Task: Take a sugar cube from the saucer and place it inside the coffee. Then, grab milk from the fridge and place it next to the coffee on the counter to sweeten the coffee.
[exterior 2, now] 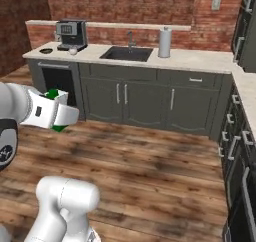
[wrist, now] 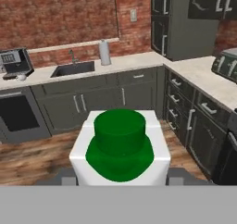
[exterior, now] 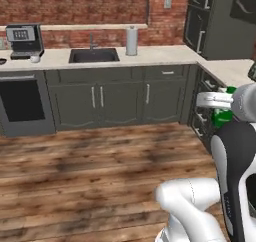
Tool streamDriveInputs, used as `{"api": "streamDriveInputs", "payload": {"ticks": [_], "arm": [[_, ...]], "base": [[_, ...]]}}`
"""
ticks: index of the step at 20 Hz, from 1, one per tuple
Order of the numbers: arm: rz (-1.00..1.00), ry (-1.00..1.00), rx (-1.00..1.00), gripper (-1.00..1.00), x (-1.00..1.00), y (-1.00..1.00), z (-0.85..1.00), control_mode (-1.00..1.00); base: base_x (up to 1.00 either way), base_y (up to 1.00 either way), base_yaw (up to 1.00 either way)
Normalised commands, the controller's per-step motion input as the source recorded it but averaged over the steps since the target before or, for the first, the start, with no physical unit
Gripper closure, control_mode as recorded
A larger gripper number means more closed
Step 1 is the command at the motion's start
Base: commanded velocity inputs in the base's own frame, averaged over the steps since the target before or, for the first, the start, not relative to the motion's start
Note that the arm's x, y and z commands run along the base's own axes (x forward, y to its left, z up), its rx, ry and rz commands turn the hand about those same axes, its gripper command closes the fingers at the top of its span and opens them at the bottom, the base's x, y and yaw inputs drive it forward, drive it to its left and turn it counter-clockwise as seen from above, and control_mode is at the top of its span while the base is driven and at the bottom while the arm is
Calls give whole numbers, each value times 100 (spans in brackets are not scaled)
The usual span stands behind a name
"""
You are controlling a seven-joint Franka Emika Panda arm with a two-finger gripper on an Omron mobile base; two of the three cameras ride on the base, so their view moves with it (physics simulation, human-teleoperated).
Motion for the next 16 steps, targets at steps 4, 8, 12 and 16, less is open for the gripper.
{"api": "streamDriveInputs", "payload": {"ticks": [4,8,12,16], "arm": [[0,0,0,100,0,0,0,100],[0,0,0,100,0,0,0,100],[0,0,0,100,0,0,0,100],[0,0,0,100,0,0,0,100]], "base": [[100,36,36],[100,53,28],[100,90,13],[100,100,1]]}}
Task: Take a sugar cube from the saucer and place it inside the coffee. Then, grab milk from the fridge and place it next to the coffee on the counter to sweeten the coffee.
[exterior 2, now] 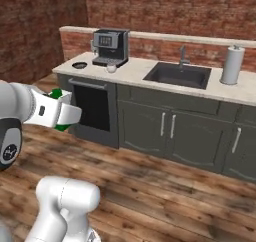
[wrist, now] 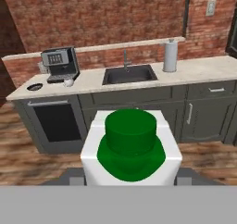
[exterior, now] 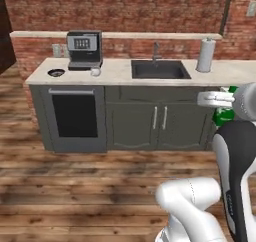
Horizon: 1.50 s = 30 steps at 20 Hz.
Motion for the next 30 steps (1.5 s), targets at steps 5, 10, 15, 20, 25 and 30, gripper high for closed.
{"api": "streamDriveInputs", "payload": {"ticks": [5,10,15,20,25,30], "arm": [[0,0,0,100,0,0,0,100],[0,0,0,100,0,0,0,100],[0,0,0,100,0,0,0,100],[0,0,0,100,0,0,0,100],[0,0,0,100,0,0,0,100],[0,0,0,100,0,0,0,100]], "base": [[100,95,-1],[100,84,-5],[100,35,-7],[90,-2,-2],[80,0,-1],[91,0,-1]]}}
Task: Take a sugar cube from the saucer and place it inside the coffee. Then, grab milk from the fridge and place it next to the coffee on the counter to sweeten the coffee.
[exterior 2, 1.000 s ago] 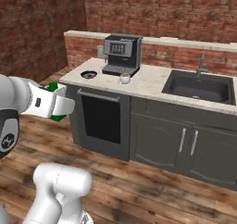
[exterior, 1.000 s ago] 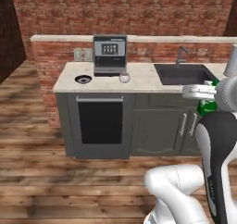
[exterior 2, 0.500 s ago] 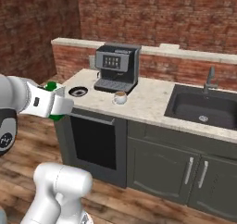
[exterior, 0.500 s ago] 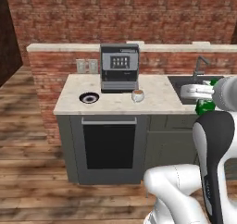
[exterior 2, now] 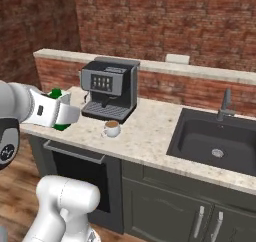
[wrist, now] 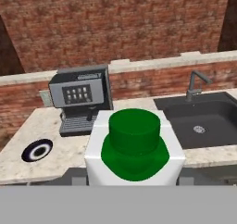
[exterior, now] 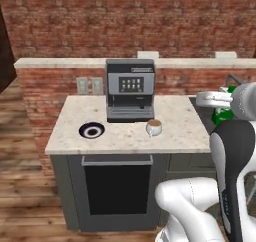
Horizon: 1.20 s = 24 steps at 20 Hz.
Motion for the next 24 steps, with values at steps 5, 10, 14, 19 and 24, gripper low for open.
{"api": "streamDriveInputs", "payload": {"ticks": [5,10,14,19,24], "arm": [[0,0,0,100,0,0,0,100],[0,0,0,100,0,0,0,100],[0,0,0,100,0,0,0,100],[0,0,0,100,0,0,0,100],[5,0,0,100,3,-17,0,-100]], "base": [[68,12,-12],[14,32,-25],[0,10,-19],[0,0,-1],[0,0,0]]}}
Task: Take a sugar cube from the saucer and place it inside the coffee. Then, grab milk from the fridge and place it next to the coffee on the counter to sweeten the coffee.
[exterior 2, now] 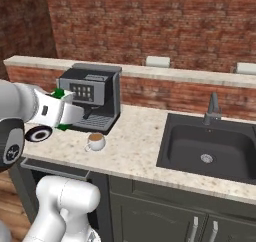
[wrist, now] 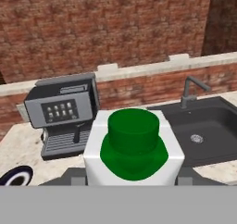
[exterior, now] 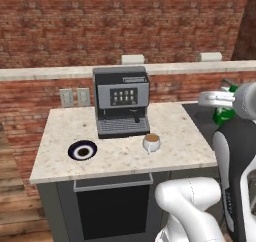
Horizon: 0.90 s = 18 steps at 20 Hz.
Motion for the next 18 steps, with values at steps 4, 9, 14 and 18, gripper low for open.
{"api": "streamDriveInputs", "payload": {"ticks": [4,9,14,18], "arm": [[28,1,0,100,12,-41,-6,-100],[50,13,0,100,29,-19,-17,-100],[65,16,1,100,46,-3,-28,-100],[61,8,0,100,40,0,-41,-100]], "base": [[0,0,0],[0,0,0],[0,0,0],[0,0,0]]}}
